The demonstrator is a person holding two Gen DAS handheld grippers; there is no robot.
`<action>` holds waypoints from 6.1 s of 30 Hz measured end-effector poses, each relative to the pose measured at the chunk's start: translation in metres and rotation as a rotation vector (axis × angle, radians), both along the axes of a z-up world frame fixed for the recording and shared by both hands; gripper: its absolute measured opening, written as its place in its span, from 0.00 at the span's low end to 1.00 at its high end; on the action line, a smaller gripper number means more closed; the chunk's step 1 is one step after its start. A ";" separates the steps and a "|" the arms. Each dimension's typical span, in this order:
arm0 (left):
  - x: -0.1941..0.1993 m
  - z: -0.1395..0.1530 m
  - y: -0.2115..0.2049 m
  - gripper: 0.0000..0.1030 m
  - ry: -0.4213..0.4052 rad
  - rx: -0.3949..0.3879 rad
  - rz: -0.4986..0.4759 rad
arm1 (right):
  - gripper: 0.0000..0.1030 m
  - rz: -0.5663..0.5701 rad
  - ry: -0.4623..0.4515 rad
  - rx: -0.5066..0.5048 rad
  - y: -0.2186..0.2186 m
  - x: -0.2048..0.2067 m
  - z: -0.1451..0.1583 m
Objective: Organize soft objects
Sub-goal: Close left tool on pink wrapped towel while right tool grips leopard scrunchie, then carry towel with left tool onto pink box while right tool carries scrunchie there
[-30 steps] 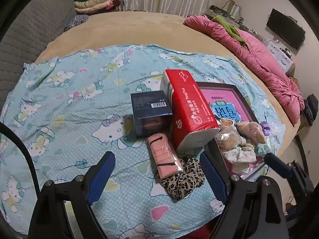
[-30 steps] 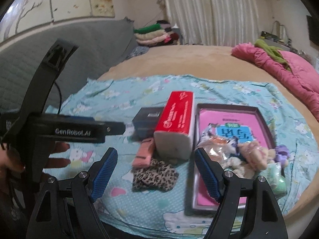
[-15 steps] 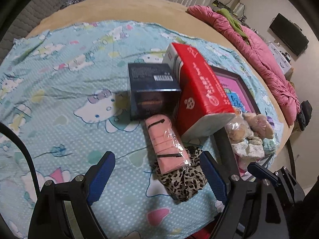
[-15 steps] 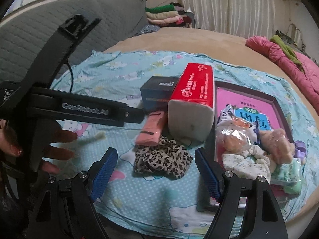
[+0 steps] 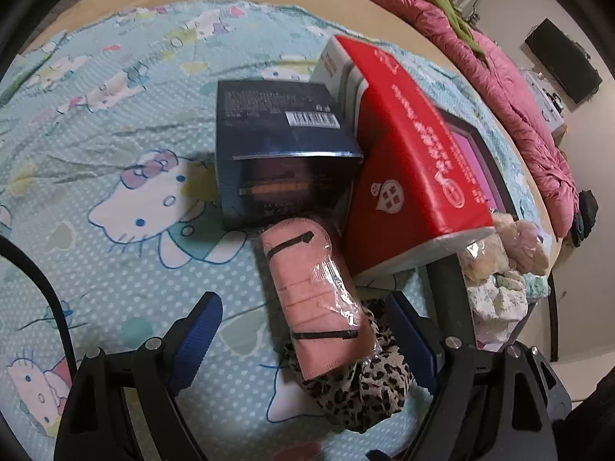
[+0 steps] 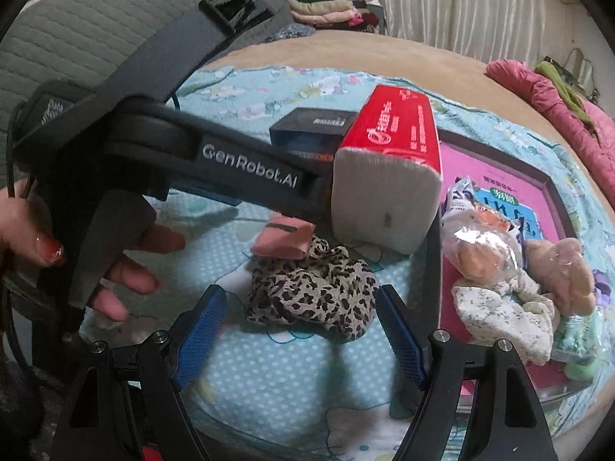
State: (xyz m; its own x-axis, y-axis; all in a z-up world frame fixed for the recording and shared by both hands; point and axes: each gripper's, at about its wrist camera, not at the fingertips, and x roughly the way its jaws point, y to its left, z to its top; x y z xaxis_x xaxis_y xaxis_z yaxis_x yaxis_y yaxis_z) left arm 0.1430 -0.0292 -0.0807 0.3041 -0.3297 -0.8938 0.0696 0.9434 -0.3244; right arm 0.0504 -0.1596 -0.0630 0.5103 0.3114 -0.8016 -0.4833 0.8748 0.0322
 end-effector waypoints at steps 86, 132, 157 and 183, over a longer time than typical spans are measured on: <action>-0.067 0.093 -0.013 0.39 -0.172 0.127 -0.008 | 0.17 -0.005 -0.120 0.259 -0.059 -0.009 0.061; -0.056 0.135 -0.173 0.39 -0.304 0.184 -0.261 | 0.17 -0.434 -0.333 0.401 -0.226 0.001 0.102; -0.030 0.089 -0.213 0.39 -0.244 0.169 -0.303 | 0.17 -0.571 -0.286 0.333 -0.266 0.009 0.076; -0.017 0.046 -0.217 0.39 -0.143 0.165 -0.326 | 0.17 -0.550 -0.248 0.278 -0.258 0.022 0.064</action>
State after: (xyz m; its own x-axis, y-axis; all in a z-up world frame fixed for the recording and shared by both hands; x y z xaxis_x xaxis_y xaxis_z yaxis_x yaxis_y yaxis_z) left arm 0.1262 -0.2464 -0.0352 0.3327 -0.2851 -0.8989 0.4078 0.9030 -0.1355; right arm 0.0719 -0.4172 0.0005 0.8129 0.1313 -0.5674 0.0090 0.9713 0.2376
